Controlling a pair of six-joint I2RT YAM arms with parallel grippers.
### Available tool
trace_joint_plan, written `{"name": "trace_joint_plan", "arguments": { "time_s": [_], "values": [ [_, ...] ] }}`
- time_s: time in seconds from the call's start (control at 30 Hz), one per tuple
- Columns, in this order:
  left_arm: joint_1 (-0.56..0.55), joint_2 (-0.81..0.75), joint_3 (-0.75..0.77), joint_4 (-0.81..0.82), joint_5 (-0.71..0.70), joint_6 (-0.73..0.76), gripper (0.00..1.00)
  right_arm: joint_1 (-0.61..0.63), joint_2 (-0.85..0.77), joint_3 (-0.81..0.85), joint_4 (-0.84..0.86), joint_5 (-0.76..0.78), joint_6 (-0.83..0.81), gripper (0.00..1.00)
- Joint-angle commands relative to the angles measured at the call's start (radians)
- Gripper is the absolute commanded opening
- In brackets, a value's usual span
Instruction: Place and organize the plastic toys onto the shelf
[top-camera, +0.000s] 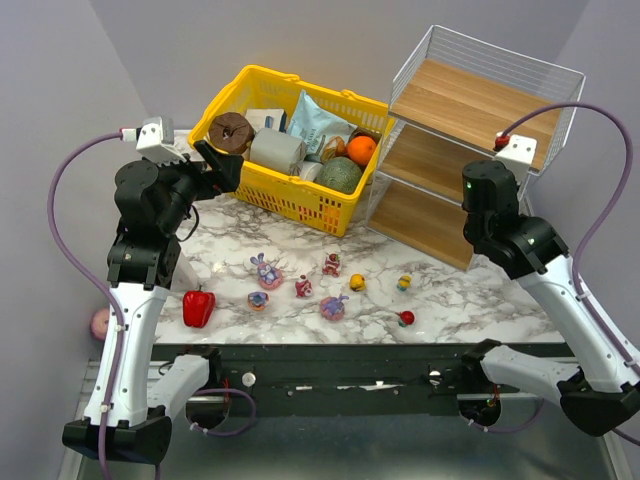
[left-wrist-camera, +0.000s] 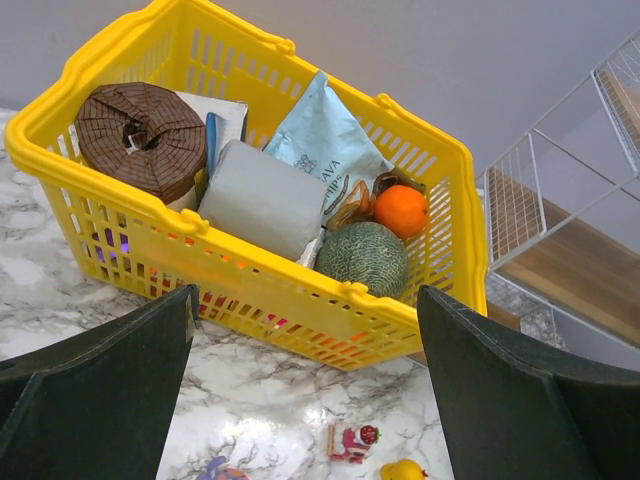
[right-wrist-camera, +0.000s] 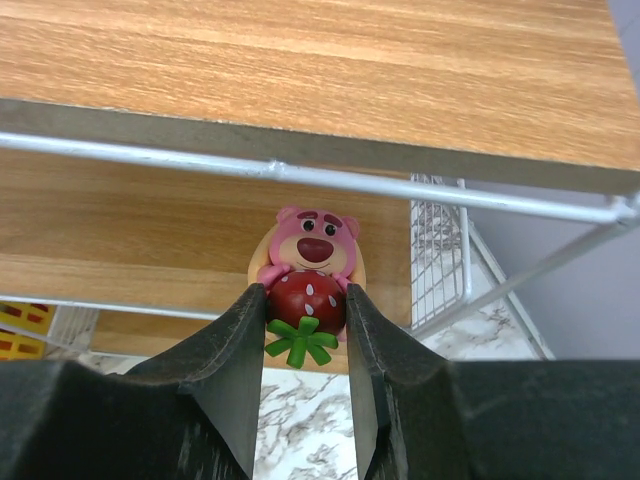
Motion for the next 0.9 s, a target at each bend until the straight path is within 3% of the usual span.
{"name": "trace_joint_plan", "arguments": {
  "time_s": [0.0, 0.43, 0.87],
  "values": [
    [0.004, -0.011, -0.007, 0.027, 0.015, -0.008, 0.99, -0.036, -0.008, -0.043, 0.118, -0.066, -0.056, 0.01],
    [0.004, -0.011, -0.014, 0.030, 0.012, -0.008, 0.99, -0.089, -0.005, -0.130, 0.166, -0.045, -0.067, 0.02],
    [0.005, -0.011, -0.022, 0.030, 0.006, -0.006, 0.99, -0.128, 0.002, -0.149, 0.218, -0.031, -0.123, 0.34]
  ]
}}
